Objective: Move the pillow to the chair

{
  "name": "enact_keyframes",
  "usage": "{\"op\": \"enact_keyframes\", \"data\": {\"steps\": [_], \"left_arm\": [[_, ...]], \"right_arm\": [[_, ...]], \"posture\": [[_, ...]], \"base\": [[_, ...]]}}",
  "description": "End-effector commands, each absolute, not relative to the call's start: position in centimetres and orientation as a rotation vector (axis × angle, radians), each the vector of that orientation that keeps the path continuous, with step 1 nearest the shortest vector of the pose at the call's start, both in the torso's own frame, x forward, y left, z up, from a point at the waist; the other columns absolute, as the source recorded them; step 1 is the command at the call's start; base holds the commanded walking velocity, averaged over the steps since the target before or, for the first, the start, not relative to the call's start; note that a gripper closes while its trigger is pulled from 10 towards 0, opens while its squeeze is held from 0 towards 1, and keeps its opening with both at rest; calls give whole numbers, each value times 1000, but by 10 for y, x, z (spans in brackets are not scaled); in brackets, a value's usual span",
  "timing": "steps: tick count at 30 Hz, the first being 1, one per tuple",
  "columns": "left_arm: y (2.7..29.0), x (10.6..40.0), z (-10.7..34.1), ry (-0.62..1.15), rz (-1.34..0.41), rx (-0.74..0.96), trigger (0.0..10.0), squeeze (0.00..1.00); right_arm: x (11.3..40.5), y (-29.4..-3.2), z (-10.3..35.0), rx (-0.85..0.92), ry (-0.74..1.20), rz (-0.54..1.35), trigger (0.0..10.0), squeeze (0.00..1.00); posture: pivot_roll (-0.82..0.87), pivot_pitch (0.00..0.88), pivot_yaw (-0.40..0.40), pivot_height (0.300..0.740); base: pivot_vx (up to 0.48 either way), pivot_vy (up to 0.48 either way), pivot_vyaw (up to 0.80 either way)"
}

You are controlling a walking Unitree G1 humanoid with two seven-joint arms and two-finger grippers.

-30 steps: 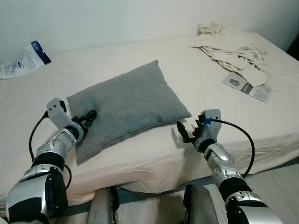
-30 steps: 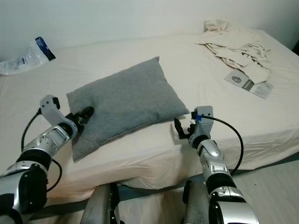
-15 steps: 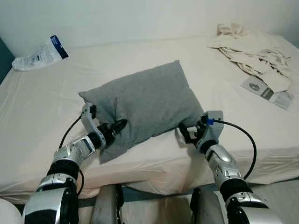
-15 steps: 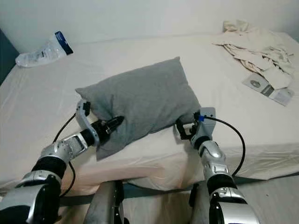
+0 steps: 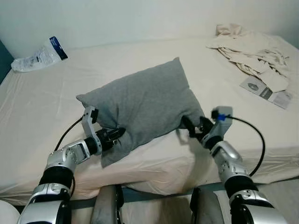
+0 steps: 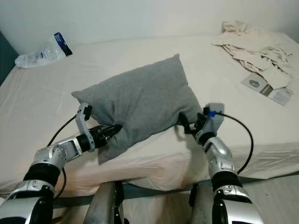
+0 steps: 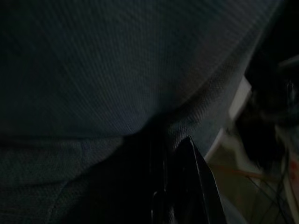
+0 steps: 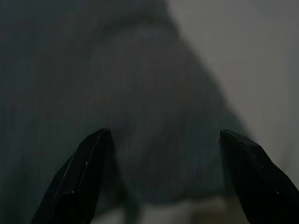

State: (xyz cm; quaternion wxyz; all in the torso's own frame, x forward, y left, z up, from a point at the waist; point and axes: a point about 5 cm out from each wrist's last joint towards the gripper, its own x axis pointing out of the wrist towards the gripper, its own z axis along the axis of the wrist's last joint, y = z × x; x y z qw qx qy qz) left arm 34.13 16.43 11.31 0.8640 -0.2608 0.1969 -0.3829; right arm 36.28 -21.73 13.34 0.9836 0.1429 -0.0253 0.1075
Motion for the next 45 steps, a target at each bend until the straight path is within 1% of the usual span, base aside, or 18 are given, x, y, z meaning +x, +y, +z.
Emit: {"op": "enact_keyframes", "data": {"steps": [1,4,7,12,13,17,22,23,24,25,27,28,29,32,38,41,44,45], "left_arm": [[154,325,88,582,-868,-538,0,0],[167,321,100,581,-949,-484,0,0],[179,314,115,584,-1072,-438,0,0],[195,301,132,633,-1216,-393,0,0],[195,301,132,633,-1216,-393,0,0],[207,291,150,671,-1332,-361,0,0],[210,289,150,688,-1344,-324,0,0],[208,288,146,701,-1342,-304,0,0],[207,288,143,708,-1343,-298,0,0],[204,286,139,722,-1348,-279,0,0],[203,285,137,735,-1354,-266,0,0],[201,283,134,749,-1359,-251,0,0],[201,283,134,749,-1359,-251,0,0],[193,277,124,785,-1375,-220,0,0],[189,272,118,809,-1396,-217,0,0],[181,268,112,822,-1412,-212,0,0],[179,267,111,821,-1417,-209,0,0],[177,267,110,820,-1421,-209,0,0]], "right_arm": [[365,-224,146,330,-102,216,10000,0],[367,-245,170,379,-172,203,10000,0],[366,-274,172,355,-153,73,10000,0],[363,-293,174,343,-136,-23,10000,0],[363,-293,174,343,-136,-23,10000,0],[365,-293,176,299,-114,-8,10000,0],[368,-285,176,282,-113,56,10000,0],[371,-272,173,264,-93,163,10000,0],[372,-266,171,263,-79,208,10000,0],[372,-259,166,273,-50,273,10000,114],[372,-254,163,282,-31,311,10000,114],[372,-248,159,281,0,352,10000,1000],[372,-248,159,281,0,352,10000,1000],[369,-226,141,315,95,499,10000,1000],[363,-209,125,332,184,625,10000,1000],[352,-189,103,293,321,780,10000,1000],[348,-183,98,303,365,836,10000,1000],[345,-178,94,266,393,889,10000,780]], "posture": [[112,198,37,541],[103,195,40,541],[105,192,39,541],[114,188,33,541],[114,188,33,541],[125,186,31,541],[129,184,39,541],[123,184,44,541],[123,184,44,541],[123,184,44,541],[123,185,42,541],[125,186,39,541],[125,186,39,541],[131,190,29,541],[132,190,21,541],[132,192,17,541],[129,194,15,541],[128,194,14,541]], "base": [[0,0,0],[0,0,0],[0,0,0],[0,0,0],[0,0,0],[0,0,0],[0,0,0],[0,0,0],[0,0,0],[0,0,0],[0,0,0],[0,0,0],[0,0,0],[0,0,0],[0,0,0],[0,0,0],[0,0,0],[0,0,0]]}}
